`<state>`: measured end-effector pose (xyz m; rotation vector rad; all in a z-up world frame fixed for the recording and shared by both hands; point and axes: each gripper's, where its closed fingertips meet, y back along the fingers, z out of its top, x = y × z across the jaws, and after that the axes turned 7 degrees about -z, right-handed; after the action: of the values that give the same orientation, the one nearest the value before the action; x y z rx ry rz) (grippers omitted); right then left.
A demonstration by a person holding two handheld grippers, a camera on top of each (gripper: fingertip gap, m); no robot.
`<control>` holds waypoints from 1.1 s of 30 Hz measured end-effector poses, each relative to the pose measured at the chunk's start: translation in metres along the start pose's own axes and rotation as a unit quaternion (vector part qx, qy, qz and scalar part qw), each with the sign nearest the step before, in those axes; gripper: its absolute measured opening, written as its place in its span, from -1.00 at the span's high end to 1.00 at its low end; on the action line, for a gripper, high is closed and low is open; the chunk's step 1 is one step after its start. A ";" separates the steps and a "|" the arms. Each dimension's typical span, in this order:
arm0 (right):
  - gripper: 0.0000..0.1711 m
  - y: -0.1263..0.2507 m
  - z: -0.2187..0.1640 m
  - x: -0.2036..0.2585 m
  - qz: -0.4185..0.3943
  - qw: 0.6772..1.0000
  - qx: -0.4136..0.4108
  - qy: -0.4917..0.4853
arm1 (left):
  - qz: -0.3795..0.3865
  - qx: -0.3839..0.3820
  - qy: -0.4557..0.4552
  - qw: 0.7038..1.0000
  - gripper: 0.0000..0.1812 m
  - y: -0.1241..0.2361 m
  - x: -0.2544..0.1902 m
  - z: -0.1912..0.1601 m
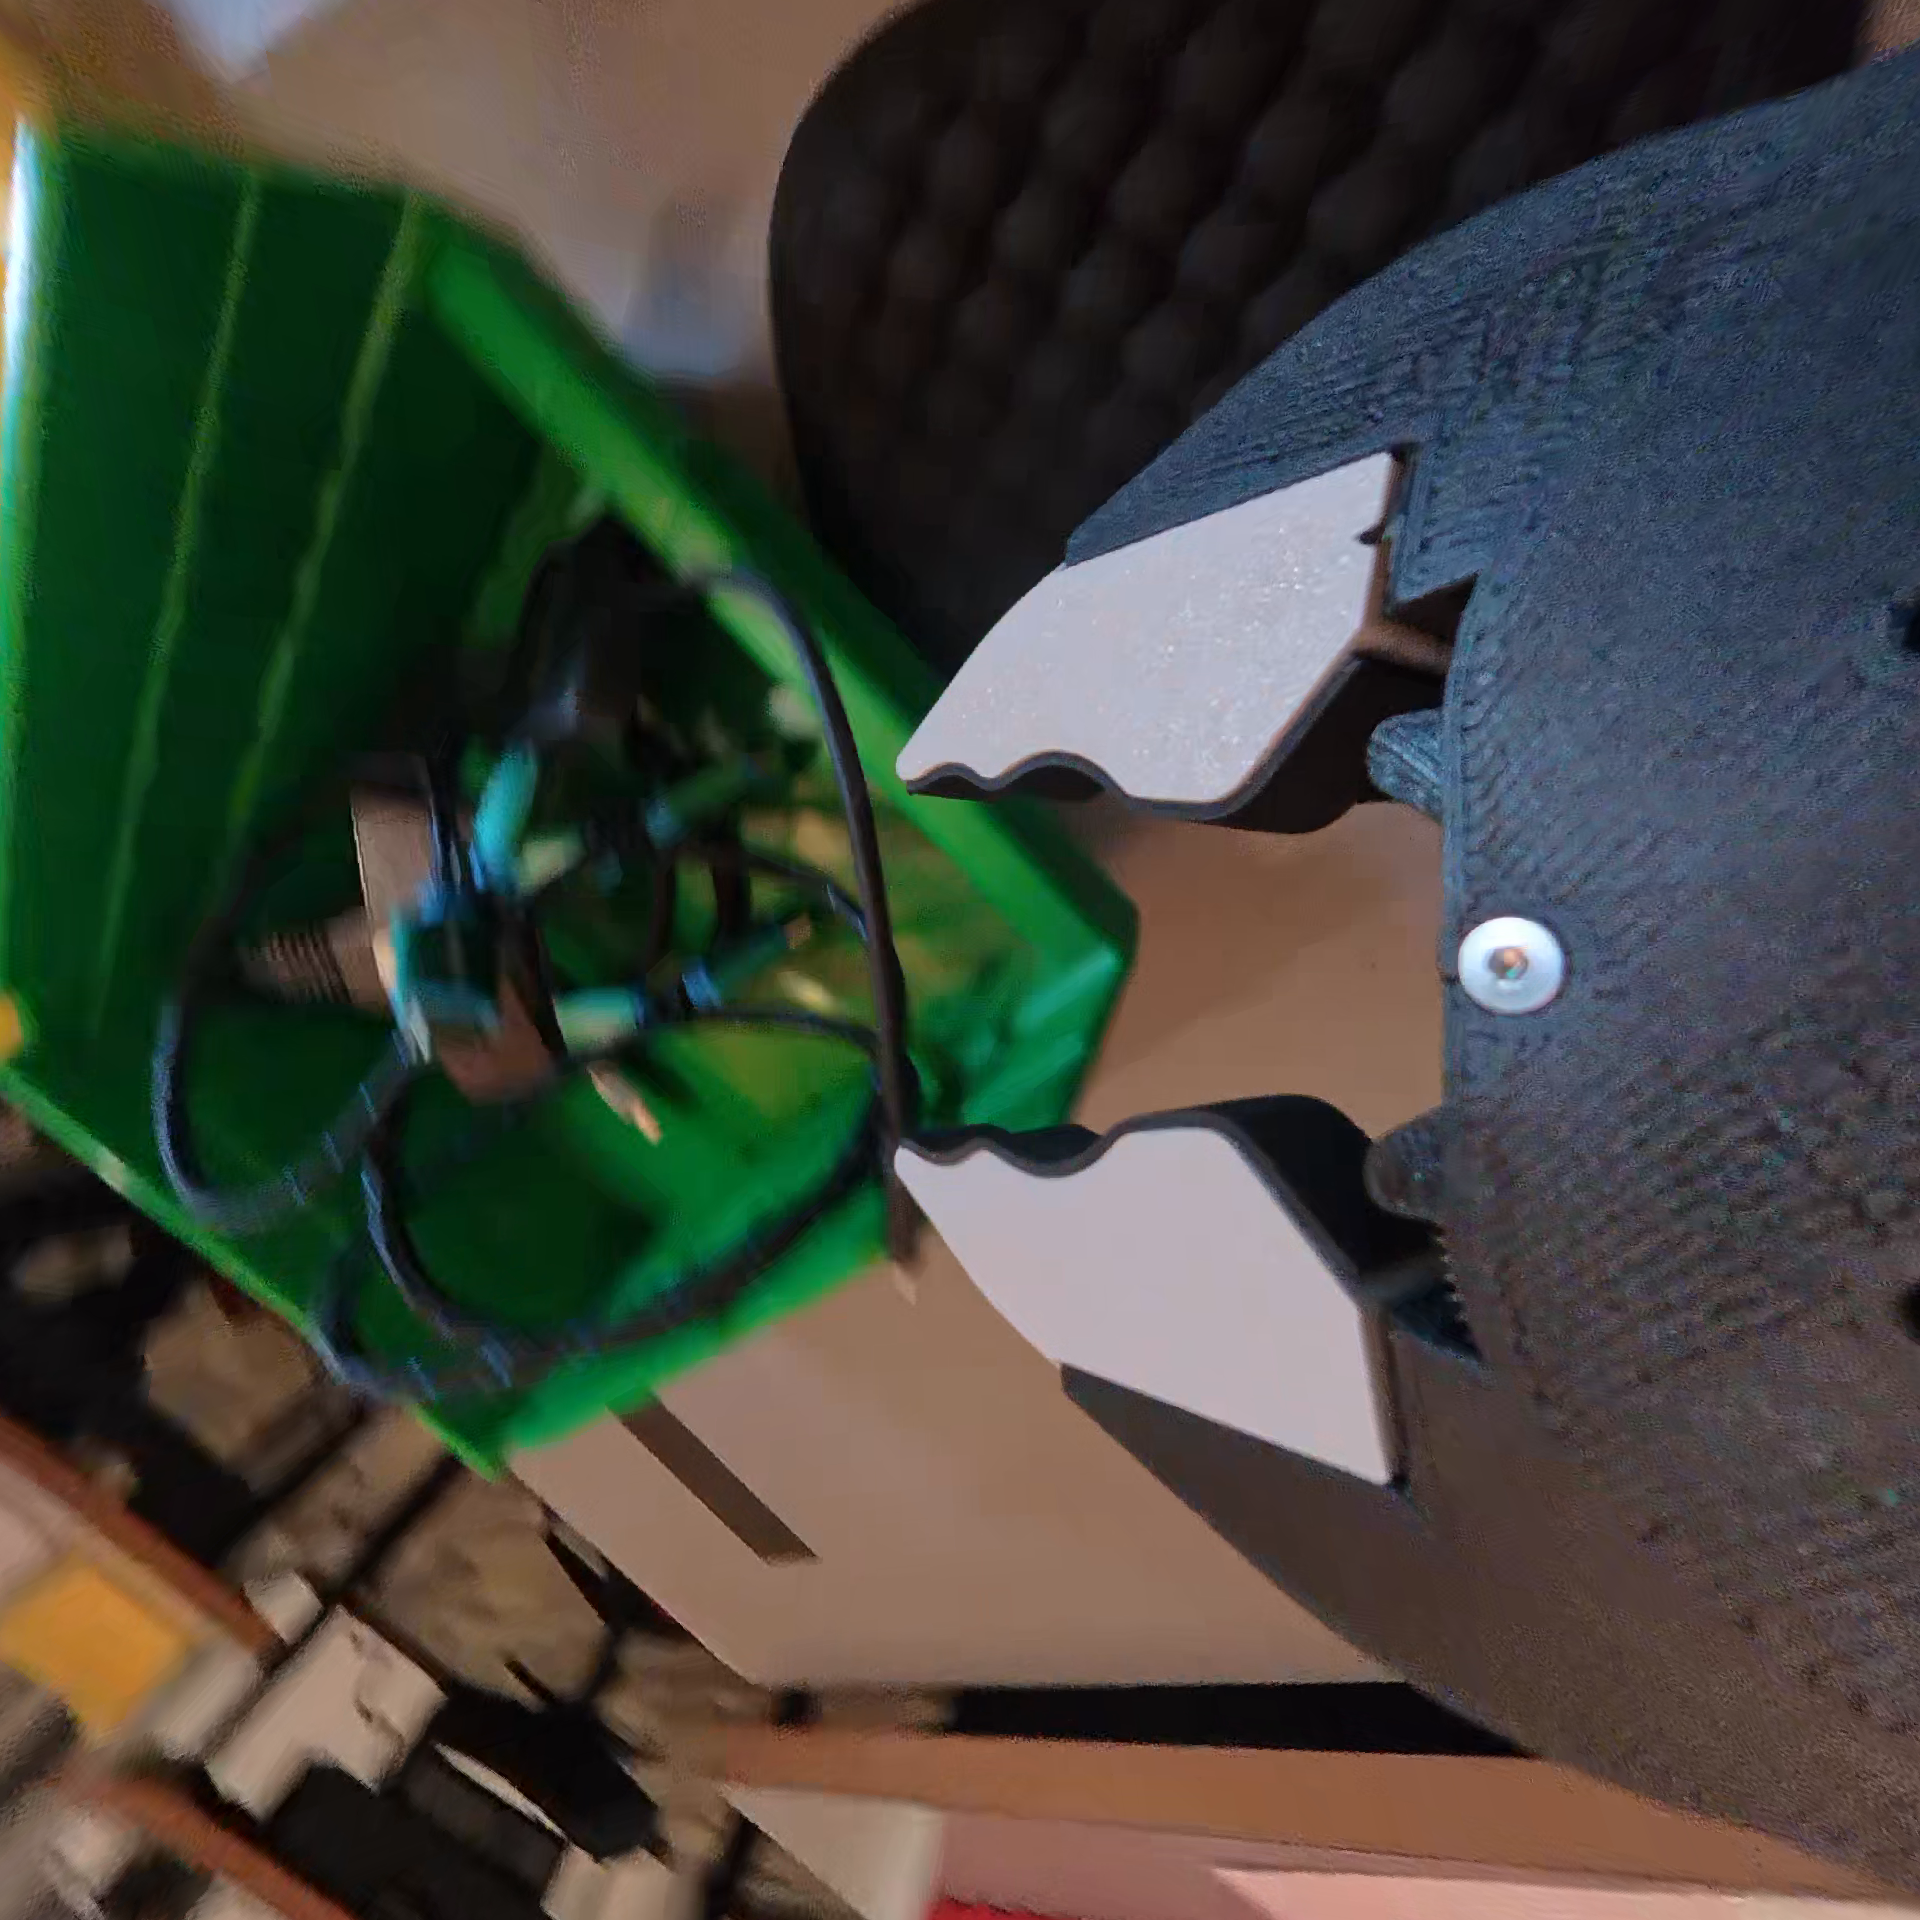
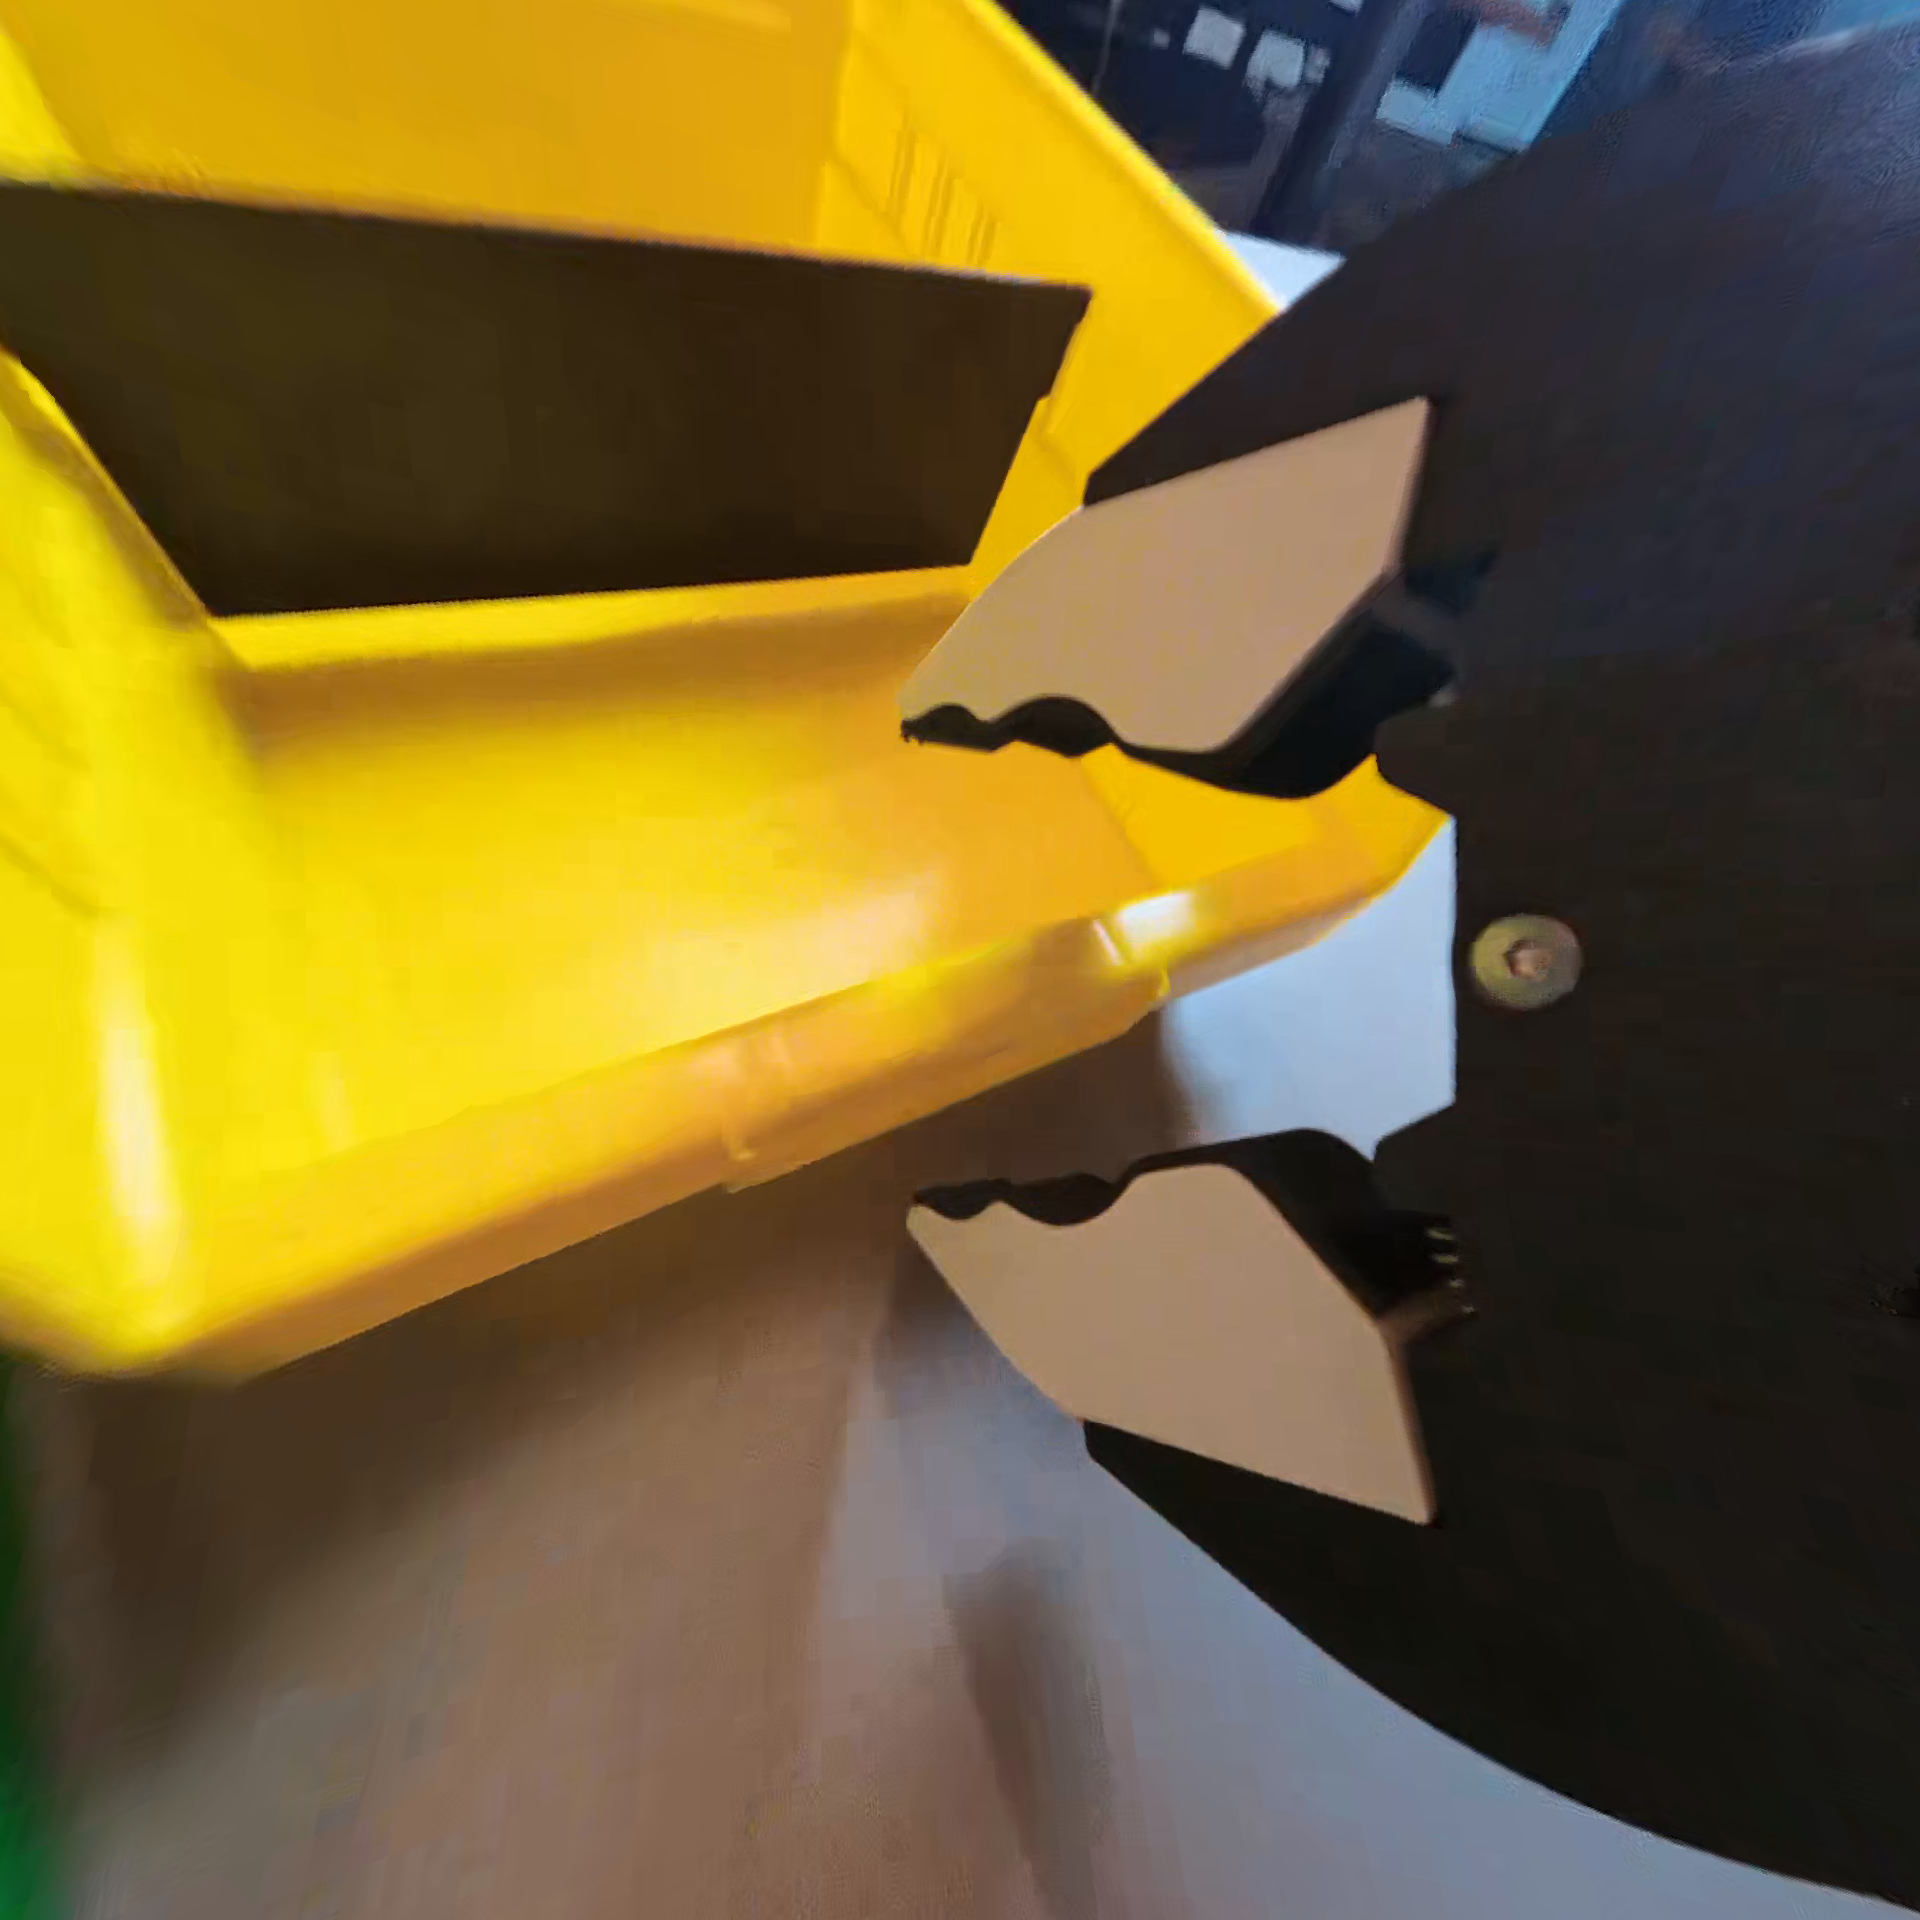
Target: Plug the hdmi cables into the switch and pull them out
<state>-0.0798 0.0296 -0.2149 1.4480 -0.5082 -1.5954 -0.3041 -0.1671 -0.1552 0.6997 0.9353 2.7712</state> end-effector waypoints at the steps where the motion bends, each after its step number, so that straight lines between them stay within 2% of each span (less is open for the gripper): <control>1: 0.24 -0.010 -0.008 0.003 0.013 1.000 0.014 0.022 | -0.037 0.013 -0.037 0.999 0.33 -0.004 -0.016 0.006; 2: 0.45 -0.016 -0.015 0.008 0.034 0.999 0.022 0.033 | -0.066 0.032 -0.070 0.995 0.33 -0.010 -0.031 0.009; 4: 0.55 -0.016 -0.015 0.009 0.040 0.998 0.001 0.040 | -0.112 0.081 -0.137 0.981 0.34 -0.024 -0.053 0.007; 6: 0.65 -0.009 -0.023 0.007 0.017 0.997 0.019 0.066 | -0.123 0.121 -0.199 0.965 0.34 -0.040 -0.060 0.006; 11: 0.65 0.015 -0.056 0.023 0.013 0.998 0.034 0.053 | -0.146 0.181 -0.264 0.936 0.49 -0.058 -0.057 0.005; 15: 0.65 0.038 -0.099 0.037 -0.006 0.999 0.035 0.039 | -0.184 0.198 -0.260 0.927 0.66 -0.062 -0.064 -0.002; 22: 0.64 0.069 -0.164 0.048 -0.033 0.998 0.047 0.036 | -0.135 0.177 -0.266 0.938 0.64 -0.085 -0.054 -0.004; 28: 0.64 0.071 -0.201 0.023 -0.038 0.997 0.069 0.011 | -0.097 0.221 -0.217 0.946 0.65 -0.100 -0.030 -0.004; 33: 0.64 0.052 -0.228 -0.012 -0.047 0.995 0.086 0.000 | -0.066 0.231 -0.190 0.952 0.65 -0.122 0.014 -0.008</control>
<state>0.1500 0.0721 -0.2198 1.6215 -0.5977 -1.6585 -0.3227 -0.0706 -0.2293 1.1353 1.4823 2.1926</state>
